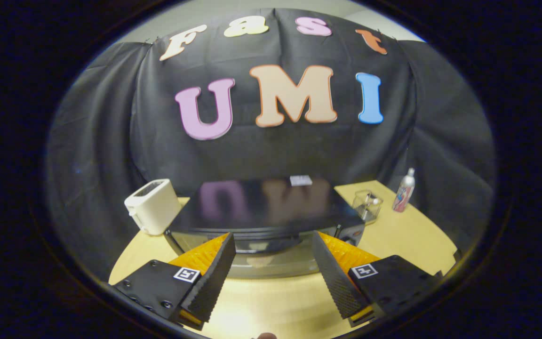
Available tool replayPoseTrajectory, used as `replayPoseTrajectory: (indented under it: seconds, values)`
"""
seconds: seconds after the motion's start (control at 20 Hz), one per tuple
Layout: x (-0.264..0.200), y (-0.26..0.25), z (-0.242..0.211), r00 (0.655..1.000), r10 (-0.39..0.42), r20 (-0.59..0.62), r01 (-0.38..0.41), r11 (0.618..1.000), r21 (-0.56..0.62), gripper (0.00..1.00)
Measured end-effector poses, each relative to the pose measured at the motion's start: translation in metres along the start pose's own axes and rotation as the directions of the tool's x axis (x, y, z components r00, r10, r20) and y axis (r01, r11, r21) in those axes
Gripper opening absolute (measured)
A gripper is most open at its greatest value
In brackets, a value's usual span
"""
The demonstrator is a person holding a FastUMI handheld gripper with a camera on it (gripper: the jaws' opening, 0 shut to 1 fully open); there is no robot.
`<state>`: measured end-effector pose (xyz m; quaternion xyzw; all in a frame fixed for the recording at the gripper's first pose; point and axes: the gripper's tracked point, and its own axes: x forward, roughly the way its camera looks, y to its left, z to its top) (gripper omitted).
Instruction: Open the toaster oven, put the food inside, and close the toaster oven door.
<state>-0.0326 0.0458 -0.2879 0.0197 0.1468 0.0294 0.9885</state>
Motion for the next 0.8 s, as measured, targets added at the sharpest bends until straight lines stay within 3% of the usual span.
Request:
replayPoseTrajectory:
  seconds: [0.4,0.8]
  values:
    - [-0.032,-0.037,0.154,0.979,-0.032,0.201,0.030,0.999,0.011,1.00]
    - [-0.051,-0.072,0.235,0.963,-0.079,0.257,0.081,0.997,0.002,1.00]
